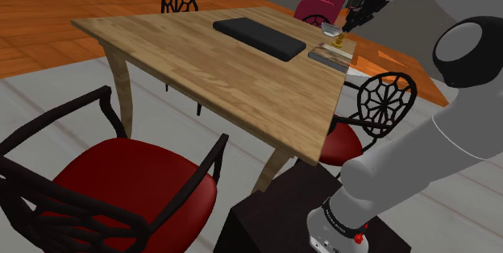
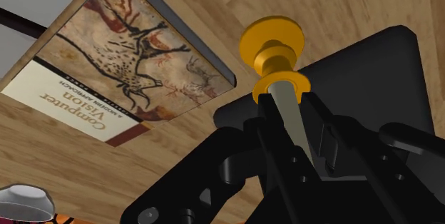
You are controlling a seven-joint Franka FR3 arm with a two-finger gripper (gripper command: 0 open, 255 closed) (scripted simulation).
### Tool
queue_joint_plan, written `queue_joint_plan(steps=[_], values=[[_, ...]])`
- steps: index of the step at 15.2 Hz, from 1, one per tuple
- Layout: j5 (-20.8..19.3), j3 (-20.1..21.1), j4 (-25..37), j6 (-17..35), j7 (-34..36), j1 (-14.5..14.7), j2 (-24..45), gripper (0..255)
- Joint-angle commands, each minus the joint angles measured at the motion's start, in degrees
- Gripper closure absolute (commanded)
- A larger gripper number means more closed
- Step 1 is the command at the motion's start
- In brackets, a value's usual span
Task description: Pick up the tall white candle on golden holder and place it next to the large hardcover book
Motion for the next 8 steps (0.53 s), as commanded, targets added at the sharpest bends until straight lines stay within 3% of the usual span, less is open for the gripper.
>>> queue_joint_plan(steps=[1, 8], values=[[-0.1, 0.1, -2.2, 1.8, -0.2, 0.0, -0.4, 255], [-0.2, 0.3, -9.2, 7.3, -0.9, 0.0, -1.9, 255]])
